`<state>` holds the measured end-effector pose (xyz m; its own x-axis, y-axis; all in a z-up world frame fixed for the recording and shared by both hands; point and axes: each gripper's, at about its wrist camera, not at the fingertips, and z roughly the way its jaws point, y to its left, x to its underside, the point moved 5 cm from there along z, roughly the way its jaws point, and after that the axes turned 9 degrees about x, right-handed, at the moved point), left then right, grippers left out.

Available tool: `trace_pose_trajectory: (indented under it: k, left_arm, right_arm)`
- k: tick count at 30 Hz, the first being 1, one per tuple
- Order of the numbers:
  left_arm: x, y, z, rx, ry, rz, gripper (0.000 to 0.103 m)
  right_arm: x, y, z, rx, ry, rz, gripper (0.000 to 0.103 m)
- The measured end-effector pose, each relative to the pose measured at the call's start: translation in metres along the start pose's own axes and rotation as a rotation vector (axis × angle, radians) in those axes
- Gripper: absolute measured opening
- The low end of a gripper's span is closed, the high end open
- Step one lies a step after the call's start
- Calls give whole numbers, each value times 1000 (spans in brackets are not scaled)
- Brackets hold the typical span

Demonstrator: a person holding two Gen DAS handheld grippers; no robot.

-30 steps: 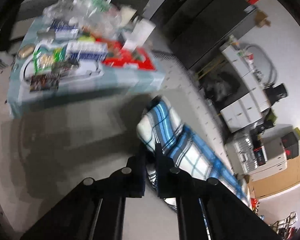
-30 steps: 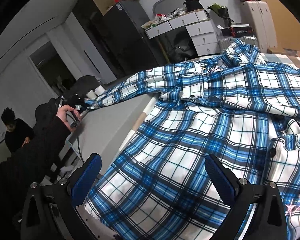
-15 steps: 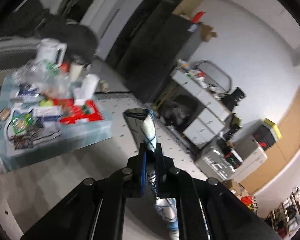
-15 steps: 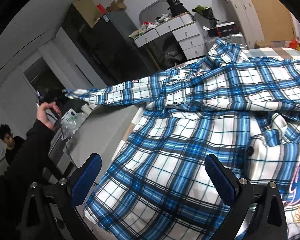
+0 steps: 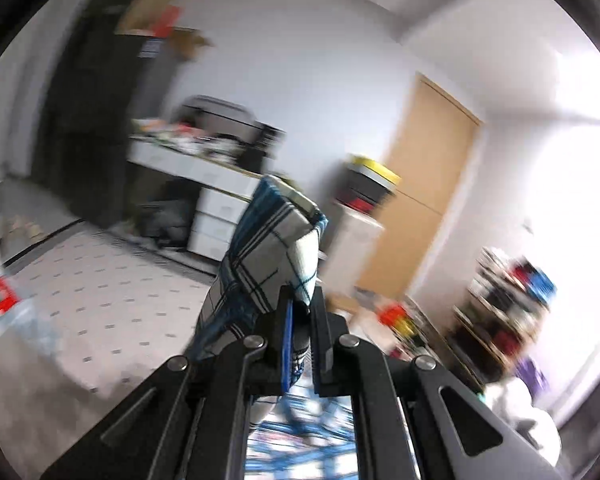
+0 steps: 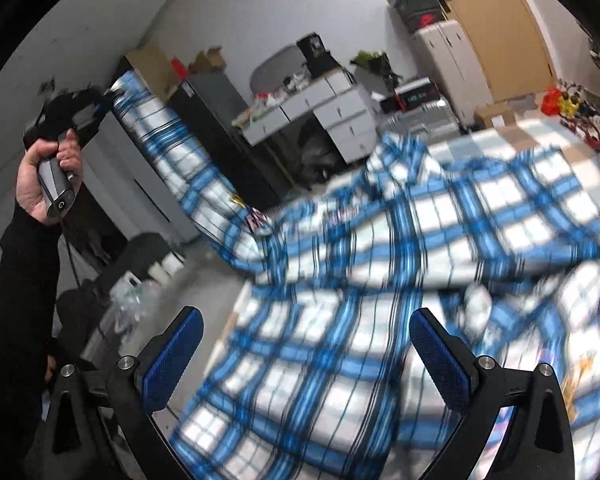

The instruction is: Fold large clothes

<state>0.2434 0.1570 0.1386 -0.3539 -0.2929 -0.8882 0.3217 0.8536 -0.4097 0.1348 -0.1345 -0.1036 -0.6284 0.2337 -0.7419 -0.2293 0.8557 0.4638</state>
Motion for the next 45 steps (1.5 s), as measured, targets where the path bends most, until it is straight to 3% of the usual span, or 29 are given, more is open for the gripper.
trace_pose_trajectory:
  k: [3, 5, 9, 10, 15, 17, 20, 23, 25, 26, 27, 28, 30, 34, 35, 37, 38, 42, 45]
  left_arm:
    - [19, -48, 37, 79, 79, 44, 2]
    - [41, -78, 71, 139, 161, 46, 2]
    - [107, -117, 137, 232, 321, 44, 2]
    - [138, -123, 160, 270, 394, 35, 2]
    - [255, -133, 221, 299, 623, 36, 2]
    - [309, -134, 240, 320, 748, 32, 2]
    - [354, -138, 256, 316, 849, 52, 3]
    - [377, -136, 261, 343, 963, 23, 15]
    - [362, -148, 248, 395, 931, 20, 24]
    - [349, -149, 238, 418, 898, 33, 48]
    - [338, -152, 233, 431, 879, 41, 83]
    - [320, -145, 217, 457, 835, 52, 91]
    - [302, -141, 203, 443, 761, 98, 92]
    - [260, -84, 161, 252, 619, 170, 92]
    - [251, -64, 149, 176, 581, 165, 92]
    - [242, -37, 130, 119, 520, 130, 92]
    - [237, -22, 119, 54, 495, 116, 92]
    - [231, 11, 92, -55, 424, 61, 93]
    - [235, 22, 81, -175, 402, 80, 93]
  right_arm:
    - [-33, -17, -11, 33, -70, 22, 103]
    - [-45, -40, -20, 60, -90, 114, 103]
    - [-40, -99, -41, 101, -109, 288, 103]
    - [-33, -112, -47, 126, -109, 307, 103]
    - [-3, -172, -74, 235, -114, 406, 103]
    - [5, -188, -81, 257, -107, 433, 103]
    - [13, -202, -88, 289, -96, 444, 103]
    - [16, -207, -91, 294, -87, 438, 103]
    - [16, -206, -89, 293, -81, 423, 103]
    - [14, -203, -86, 292, -77, 408, 103]
    - [12, -201, -85, 293, -75, 396, 103]
    - [8, -200, -83, 293, -73, 388, 103]
    - [0, -197, -81, 278, -75, 370, 103]
    - [-47, -182, -73, 298, -87, 236, 103]
    - [-60, -177, -71, 301, -98, 200, 103]
    - [-86, -169, -60, 294, -92, 134, 103]
    - [-100, -167, -49, 292, -76, 105, 103]
    - [-140, -190, 13, 346, 58, 94, 103]
    - [-148, -212, 55, 418, 171, 80, 103]
